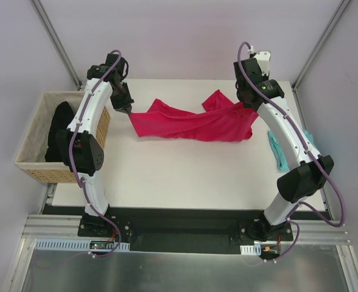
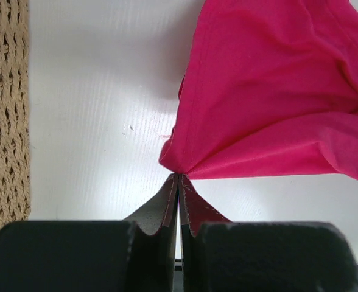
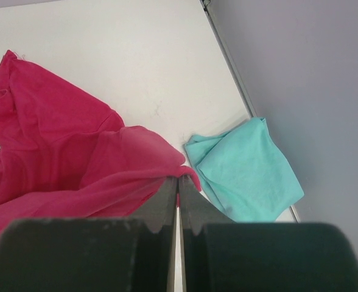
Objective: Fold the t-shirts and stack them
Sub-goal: Flatten out the tshirt
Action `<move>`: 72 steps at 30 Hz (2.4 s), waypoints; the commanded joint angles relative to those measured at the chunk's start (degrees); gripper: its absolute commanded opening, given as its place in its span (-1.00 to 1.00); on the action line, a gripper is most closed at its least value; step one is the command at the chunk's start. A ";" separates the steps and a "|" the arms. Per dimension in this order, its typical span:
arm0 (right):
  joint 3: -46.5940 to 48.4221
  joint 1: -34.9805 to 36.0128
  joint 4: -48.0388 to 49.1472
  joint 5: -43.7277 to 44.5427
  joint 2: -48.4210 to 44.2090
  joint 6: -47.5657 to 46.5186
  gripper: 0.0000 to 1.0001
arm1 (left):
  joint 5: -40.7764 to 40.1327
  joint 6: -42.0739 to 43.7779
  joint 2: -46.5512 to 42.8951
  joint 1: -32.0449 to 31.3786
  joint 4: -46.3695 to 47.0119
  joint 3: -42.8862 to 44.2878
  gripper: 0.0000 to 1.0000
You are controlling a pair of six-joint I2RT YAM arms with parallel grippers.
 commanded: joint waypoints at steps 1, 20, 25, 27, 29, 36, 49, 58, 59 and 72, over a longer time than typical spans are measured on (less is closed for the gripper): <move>-0.70 -0.35 1.92 1.28 -2.86 -0.79 -0.98 | -1.98 -1.35 -4.36 0.67 -2.06 -0.27 -1.00; -3.25 -0.09 1.39 -1.63 1.18 1.14 -0.98 | -1.54 -1.88 4.67 0.50 -2.77 0.95 -1.00; -0.53 -0.35 0.87 -1.80 6.18 1.06 -0.98 | -0.13 -1.09 11.45 0.58 -3.38 9.20 -1.00; 0.87 -0.17 0.78 -2.06 7.41 0.97 -0.98 | 0.31 -1.00 14.44 0.67 -3.73 11.32 -1.00; 2.19 -0.26 0.17 -2.33 9.34 1.06 -0.98 | 1.45 -0.82 16.63 0.76 -3.82 13.52 -1.00; 7.47 -0.17 -1.42 -3.91 14.09 1.23 -0.98 | 1.80 -0.38 17.26 1.11 -4.00 13.09 -0.68; 9.67 -0.17 -2.30 -5.84 14.46 1.58 -0.98 | 2.59 -3.55 2.15 -0.73 2.06 -12.30 -0.62; 5.02 -0.26 -0.98 -6.64 10.33 1.58 -0.98 | 4.70 -2.58 1.61 -2.58 8.74 -20.22 -0.16; 4.58 -0.35 -0.80 -6.55 9.54 1.58 -0.98 | 4.01 -2.49 1.88 -2.58 9.09 -20.05 -0.16; 1.23 -0.70 -0.10 -5.84 6.28 1.67 -0.97 | 5.05 -0.82 8.90 -2.49 10.06 -17.67 -0.31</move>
